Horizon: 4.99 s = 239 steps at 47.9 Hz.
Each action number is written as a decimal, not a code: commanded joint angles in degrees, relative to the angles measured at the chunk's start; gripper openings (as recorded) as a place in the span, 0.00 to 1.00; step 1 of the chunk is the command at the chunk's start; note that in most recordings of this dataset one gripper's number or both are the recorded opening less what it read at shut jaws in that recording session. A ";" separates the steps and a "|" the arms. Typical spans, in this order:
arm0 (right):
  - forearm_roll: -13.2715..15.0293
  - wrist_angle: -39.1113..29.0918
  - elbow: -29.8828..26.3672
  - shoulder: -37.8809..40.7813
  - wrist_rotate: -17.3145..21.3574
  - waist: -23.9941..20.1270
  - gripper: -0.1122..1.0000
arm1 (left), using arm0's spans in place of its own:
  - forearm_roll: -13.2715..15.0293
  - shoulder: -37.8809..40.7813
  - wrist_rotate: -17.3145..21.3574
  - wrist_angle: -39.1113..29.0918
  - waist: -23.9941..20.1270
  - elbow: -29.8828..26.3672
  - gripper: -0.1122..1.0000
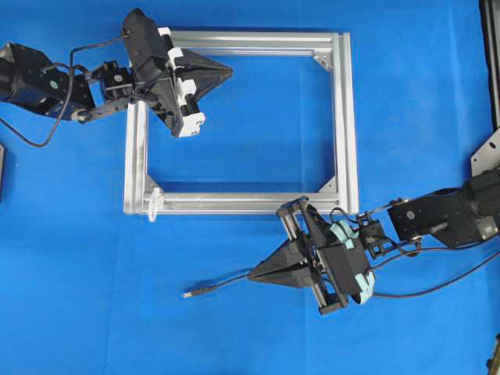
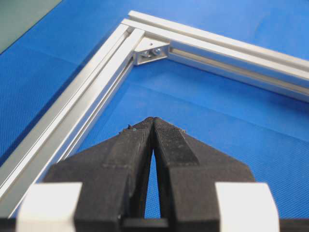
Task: Insert the wire through the string loop located on the left side.
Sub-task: 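Move the right gripper down toward the black USB cable end, then close the right gripper on the cable just behind the USB plug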
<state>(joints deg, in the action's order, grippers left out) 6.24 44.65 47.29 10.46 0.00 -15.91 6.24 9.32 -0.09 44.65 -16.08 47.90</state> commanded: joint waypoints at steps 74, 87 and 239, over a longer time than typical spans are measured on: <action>-7.21 -4.22 -8.79 9.58 6.94 -1.41 0.89 | -1.32 -2.72 0.26 -0.18 0.62 0.00 0.10; -7.56 -4.22 -12.13 13.80 7.03 -1.32 0.89 | -1.32 -2.72 0.18 -0.18 0.62 0.18 0.10; -7.38 -15.29 -10.55 1.58 6.68 -1.23 0.10 | -1.32 -2.72 0.09 -0.18 0.62 0.09 0.10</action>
<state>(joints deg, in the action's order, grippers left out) -1.23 29.18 37.09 13.89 6.86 -17.05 5.10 8.17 0.09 43.95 -15.56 48.60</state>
